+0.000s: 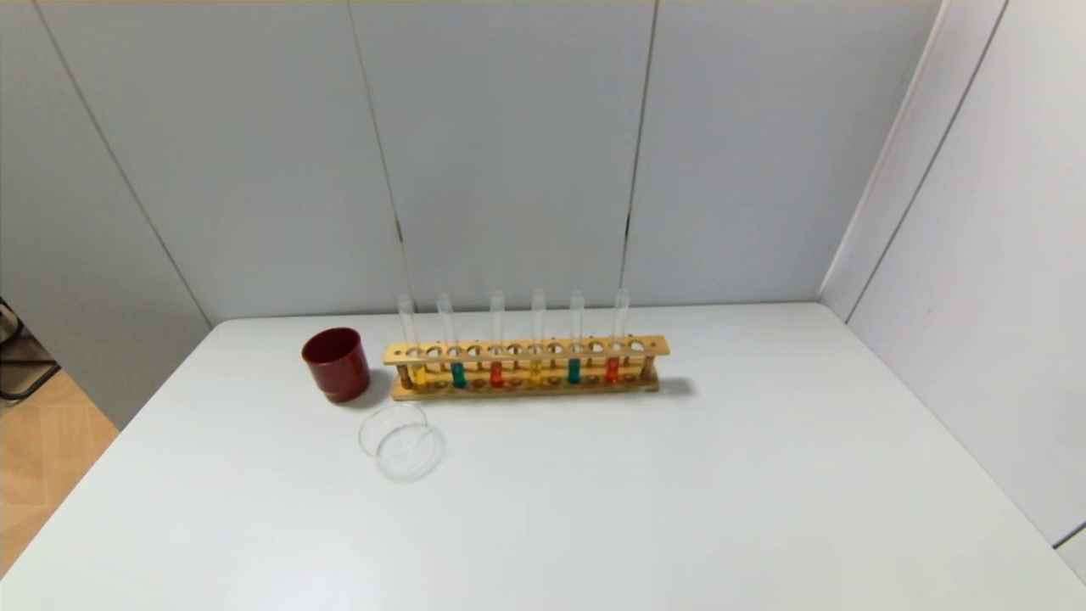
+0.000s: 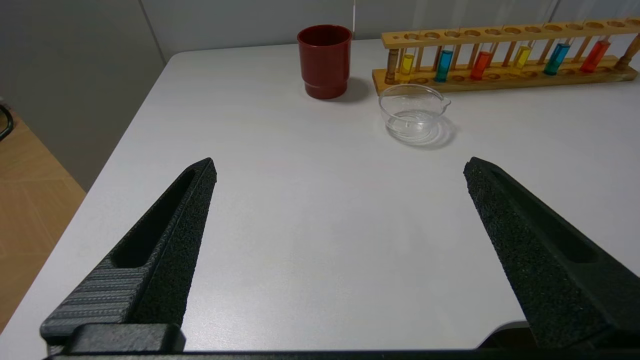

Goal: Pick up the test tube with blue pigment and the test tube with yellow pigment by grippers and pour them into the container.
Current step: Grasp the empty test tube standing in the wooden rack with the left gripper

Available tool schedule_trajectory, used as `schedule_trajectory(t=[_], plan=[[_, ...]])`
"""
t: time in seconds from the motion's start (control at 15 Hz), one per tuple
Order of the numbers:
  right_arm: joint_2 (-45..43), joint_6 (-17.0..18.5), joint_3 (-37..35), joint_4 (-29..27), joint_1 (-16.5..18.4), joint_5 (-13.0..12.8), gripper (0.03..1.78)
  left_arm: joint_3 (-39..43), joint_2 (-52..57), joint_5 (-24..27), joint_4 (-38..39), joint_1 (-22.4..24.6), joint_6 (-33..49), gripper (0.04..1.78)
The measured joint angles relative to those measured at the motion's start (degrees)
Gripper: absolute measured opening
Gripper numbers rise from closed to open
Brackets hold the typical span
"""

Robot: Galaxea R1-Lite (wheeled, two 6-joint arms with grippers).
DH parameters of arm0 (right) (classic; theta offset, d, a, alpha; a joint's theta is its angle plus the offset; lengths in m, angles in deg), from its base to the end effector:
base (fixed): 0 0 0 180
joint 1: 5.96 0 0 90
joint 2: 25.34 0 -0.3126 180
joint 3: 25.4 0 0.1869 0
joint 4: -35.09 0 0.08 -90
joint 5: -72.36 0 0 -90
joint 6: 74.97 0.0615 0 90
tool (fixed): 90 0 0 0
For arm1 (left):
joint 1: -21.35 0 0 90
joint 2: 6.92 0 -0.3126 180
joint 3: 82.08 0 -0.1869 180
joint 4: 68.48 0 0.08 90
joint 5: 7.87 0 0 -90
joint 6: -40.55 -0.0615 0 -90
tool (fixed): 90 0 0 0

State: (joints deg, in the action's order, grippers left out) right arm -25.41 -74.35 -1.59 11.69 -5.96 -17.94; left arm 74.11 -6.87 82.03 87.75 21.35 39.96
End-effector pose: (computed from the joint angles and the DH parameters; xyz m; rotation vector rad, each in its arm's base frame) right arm -0.0002 -0.0003 0.0765 0.0108 -0.0084 -0.0052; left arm -0.0002 0.0001 0.0756 0.0103 -0.0016 0.0018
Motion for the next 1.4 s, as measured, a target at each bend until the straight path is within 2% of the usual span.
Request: schedule_trajectory(t=[0.8,1.2,1.4], plan=[[0.0,0.0,0.0,0.0,0.0,0.0,1.75,-0.5,0.0,0.2,0.1,0.0,-0.7,1.75],[0.0,0.0,0.0,0.0,0.0,0.0,1.75,-13.8,-3.2,2.6,-7.5,0.0,-1.1,1.75],[0.0,0.0,0.0,0.0,0.0,0.0,1.75,-20.9,-11.4,3.5,-5.7,-1.1,-1.0,1.75]])
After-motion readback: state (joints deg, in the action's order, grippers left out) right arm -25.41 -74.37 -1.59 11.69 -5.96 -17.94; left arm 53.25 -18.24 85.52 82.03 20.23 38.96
